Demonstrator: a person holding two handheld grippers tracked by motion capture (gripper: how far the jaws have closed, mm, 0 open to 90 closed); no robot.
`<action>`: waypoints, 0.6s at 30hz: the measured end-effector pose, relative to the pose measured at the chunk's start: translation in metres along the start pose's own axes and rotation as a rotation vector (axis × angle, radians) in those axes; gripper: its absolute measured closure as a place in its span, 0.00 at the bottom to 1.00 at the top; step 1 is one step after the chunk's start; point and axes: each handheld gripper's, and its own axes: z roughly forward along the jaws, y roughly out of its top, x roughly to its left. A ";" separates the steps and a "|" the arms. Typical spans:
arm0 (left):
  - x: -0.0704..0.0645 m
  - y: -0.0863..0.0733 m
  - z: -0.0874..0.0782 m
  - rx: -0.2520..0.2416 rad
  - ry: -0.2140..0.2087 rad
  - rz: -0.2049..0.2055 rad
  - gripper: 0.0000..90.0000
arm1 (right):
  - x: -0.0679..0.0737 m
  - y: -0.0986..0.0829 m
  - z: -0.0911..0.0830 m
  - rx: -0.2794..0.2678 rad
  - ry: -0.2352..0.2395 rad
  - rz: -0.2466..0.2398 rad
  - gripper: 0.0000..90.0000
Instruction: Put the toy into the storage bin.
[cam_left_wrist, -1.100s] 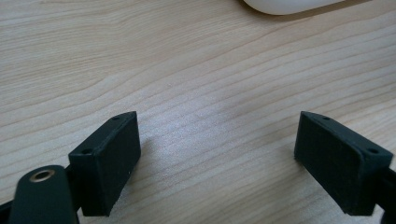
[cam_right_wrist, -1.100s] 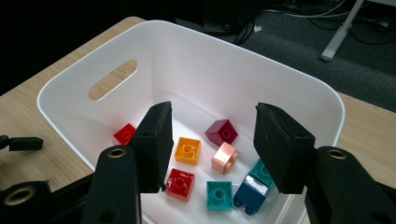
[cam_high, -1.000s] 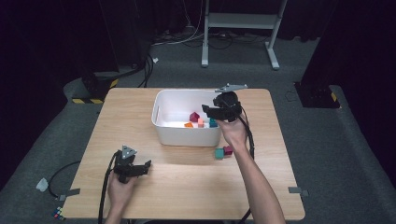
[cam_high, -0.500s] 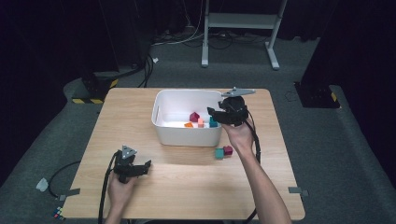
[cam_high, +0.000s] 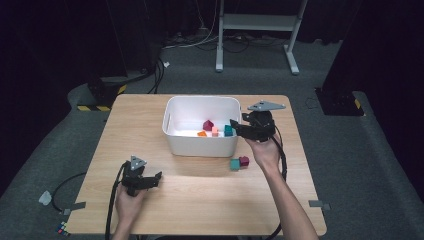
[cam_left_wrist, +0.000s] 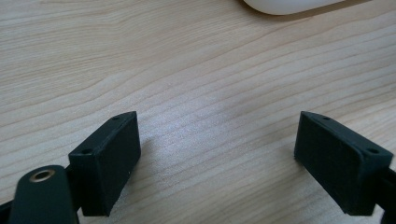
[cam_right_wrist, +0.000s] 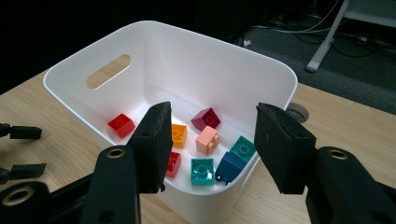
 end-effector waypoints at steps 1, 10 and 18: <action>0.000 0.000 0.000 0.000 0.000 0.000 0.16 | 0.000 0.000 0.000 0.000 0.000 0.000 0.52; 0.000 0.000 0.000 0.000 0.000 -0.001 0.16 | -0.007 -0.013 -0.014 -0.026 0.001 0.022 0.51; 0.000 0.000 0.000 0.000 0.000 -0.001 0.16 | -0.010 -0.023 -0.022 -0.028 -0.004 0.021 0.51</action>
